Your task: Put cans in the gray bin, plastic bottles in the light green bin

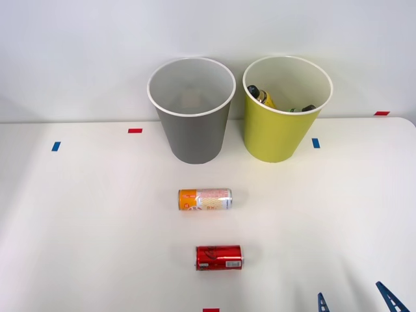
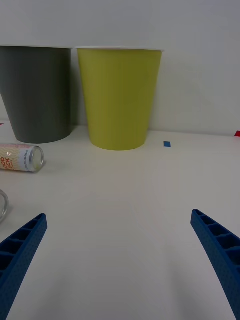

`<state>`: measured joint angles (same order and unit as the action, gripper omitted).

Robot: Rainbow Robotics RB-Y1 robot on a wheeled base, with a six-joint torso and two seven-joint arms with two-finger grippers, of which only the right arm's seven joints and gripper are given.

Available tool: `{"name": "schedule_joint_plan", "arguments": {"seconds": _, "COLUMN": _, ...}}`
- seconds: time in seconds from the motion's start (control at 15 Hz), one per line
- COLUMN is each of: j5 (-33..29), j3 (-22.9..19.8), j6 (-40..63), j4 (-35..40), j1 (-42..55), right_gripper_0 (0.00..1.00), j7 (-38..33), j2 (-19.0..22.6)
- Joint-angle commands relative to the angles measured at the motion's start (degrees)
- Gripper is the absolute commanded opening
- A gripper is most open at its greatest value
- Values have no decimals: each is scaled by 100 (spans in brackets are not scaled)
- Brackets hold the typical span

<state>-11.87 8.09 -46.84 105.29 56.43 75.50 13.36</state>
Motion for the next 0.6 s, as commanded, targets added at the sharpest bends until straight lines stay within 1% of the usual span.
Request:
{"name": "schedule_joint_plan", "arguments": {"seconds": 0.07, "j5": 0, "j3": 0, "j6": 0, "j4": 0, "j1": 0, "right_gripper_0": 100, "j7": 0, "j2": 0}}
{"name": "schedule_joint_plan", "arguments": {"seconds": 0.6, "j5": 0, "j3": 0, "j6": 0, "j4": 0, "j1": 0, "right_gripper_0": 100, "j7": 0, "j2": 0}}
